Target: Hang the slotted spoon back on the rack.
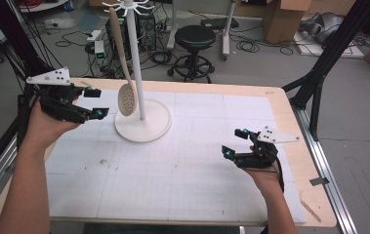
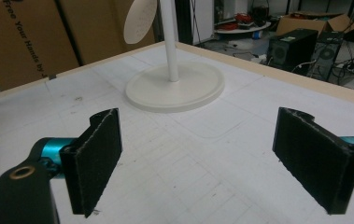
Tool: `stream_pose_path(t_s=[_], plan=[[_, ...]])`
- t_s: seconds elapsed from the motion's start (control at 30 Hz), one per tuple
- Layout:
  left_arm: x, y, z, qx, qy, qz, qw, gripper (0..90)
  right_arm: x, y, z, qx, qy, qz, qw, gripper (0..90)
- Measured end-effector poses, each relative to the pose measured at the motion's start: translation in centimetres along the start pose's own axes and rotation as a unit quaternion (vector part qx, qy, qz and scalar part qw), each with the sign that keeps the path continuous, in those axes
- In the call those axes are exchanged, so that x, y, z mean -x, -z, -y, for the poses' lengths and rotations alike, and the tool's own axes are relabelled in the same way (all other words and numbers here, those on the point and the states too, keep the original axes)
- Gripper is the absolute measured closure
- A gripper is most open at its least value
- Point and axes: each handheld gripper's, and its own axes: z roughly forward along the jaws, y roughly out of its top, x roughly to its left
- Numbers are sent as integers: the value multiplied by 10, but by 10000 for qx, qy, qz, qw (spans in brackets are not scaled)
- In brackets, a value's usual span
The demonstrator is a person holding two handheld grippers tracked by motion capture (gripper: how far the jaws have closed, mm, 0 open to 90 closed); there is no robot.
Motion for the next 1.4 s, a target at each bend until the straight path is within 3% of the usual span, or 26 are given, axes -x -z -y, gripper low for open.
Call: stream_pose_path(t_s=[0.13, 0.17, 0.23, 0.4, 0.53, 1.03, 1.2, 1.4], plan=[[7, -9, 28, 216, 121, 164, 9996, 214, 0, 0, 0, 0, -20, -27, 10000, 148], [7, -9, 28, 216, 121, 164, 9996, 212, 0, 0, 0, 0, -20, -27, 10000, 148], [9, -12, 46, 233, 233, 186, 9993, 208, -1, -1, 1, -17, -16, -31, 10000, 149], [10, -13, 60, 318, 328, 238, 9987, 206, -1, -2, 1, -41, -25, -41, 10000, 148], [18, -12, 69, 470, 230, 382, 9979, 208, -1, -1, 1, -17, -18, -44, 10000, 151], [30, -19, 82, 424, 311, 420, 9977, 132, -1, -2, 1, -41, 17, -54, 10000, 151], [29, -20, 83, 506, 422, 368, 9971, 70, 1, -3, 4, -87, 20, -42, 10000, 151], [27, -22, 86, 431, 442, 385, 9973, 58, 2, -7, 8, -211, -4, -27, 9998, 151]])
